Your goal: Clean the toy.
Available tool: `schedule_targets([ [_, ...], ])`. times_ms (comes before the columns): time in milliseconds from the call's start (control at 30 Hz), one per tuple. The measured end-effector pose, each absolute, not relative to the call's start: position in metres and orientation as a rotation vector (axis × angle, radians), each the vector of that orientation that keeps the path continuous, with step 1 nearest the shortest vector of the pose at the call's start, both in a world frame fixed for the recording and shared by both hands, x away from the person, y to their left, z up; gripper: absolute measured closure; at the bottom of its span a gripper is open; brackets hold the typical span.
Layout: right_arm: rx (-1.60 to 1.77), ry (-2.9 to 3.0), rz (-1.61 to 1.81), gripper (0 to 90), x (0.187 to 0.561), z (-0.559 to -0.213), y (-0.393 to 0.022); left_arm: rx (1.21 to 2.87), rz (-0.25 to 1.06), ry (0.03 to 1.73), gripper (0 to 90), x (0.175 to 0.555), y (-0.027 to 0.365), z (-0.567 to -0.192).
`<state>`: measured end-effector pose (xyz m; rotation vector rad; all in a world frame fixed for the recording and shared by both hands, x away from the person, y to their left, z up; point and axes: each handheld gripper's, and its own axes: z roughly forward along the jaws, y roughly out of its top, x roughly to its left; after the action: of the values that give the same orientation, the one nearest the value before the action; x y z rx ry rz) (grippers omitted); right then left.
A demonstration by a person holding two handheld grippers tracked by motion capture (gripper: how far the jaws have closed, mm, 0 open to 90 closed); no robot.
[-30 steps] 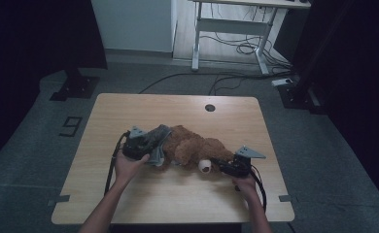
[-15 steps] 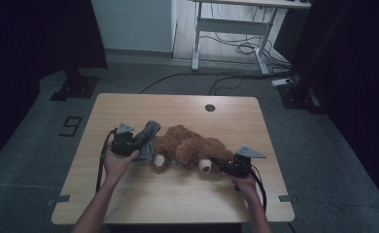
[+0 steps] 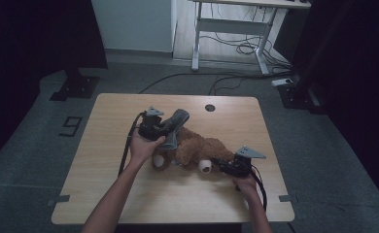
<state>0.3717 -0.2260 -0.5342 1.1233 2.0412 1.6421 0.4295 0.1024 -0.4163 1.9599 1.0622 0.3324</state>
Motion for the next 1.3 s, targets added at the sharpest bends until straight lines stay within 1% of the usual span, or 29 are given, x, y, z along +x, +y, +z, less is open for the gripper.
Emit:
schedule_targets([
  [100, 1.121, 2.044, 1.645, 42.5, 0.372, -0.534, -0.226, 2.014, 0.314, 1.075, 77.3, 0.436, 0.094, -0.430],
  [167, 1.112, 2.045, 1.644, 42.4, 0.372, -0.534, -0.226, 2.046, 0.326, 1.084, 77.4, 0.437, 0.093, -0.441],
  [267, 1.105, 2.052, 1.639, 41.7, 0.372, -0.534, -0.226, 2.030, 0.326, 1.086, 77.7, 0.434, 0.095, -0.449],
  [300, 1.103, 2.053, 1.639, 39.9, 0.371, -0.533, -0.226, 2.023, 0.320, 1.087, 77.7, 0.432, 0.096, -0.450],
  [400, 1.113, 2.052, 1.624, 28.9, 0.368, -0.530, -0.225, 2.009, 0.300, 1.078, 78.0, 0.427, 0.100, -0.454],
  [500, 1.146, 2.114, 1.594, 19.9, 0.364, -0.518, -0.226, 1.995, 0.293, 1.057, 78.5, 0.417, 0.103, -0.458],
  [667, 1.221, 2.075, 1.701, 17.0, 0.360, -0.501, -0.242, 1.975, 0.344, 1.029, 78.5, 0.398, 0.108, -0.464],
  [800, 1.279, 2.013, 1.714, 13.4, 0.358, -0.493, -0.249, 1.972, 0.346, 1.006, 78.4, 0.386, 0.111, -0.466],
  [933, 1.308, 2.067, 1.684, 10.6, 0.362, -0.499, -0.240, 1.952, 0.314, 0.992, 78.4, 0.372, 0.117, -0.470],
  [1067, 1.324, 2.185, 1.609, 0.9, 0.364, -0.509, -0.227, 1.941, 0.283, 0.986, 78.2, 0.360, 0.124, -0.476],
  [1300, 1.350, 2.300, 1.567, 0.0, 0.360, -0.524, -0.218, 1.923, 0.226, 0.985, 78.0, 0.341, 0.137, -0.487],
])
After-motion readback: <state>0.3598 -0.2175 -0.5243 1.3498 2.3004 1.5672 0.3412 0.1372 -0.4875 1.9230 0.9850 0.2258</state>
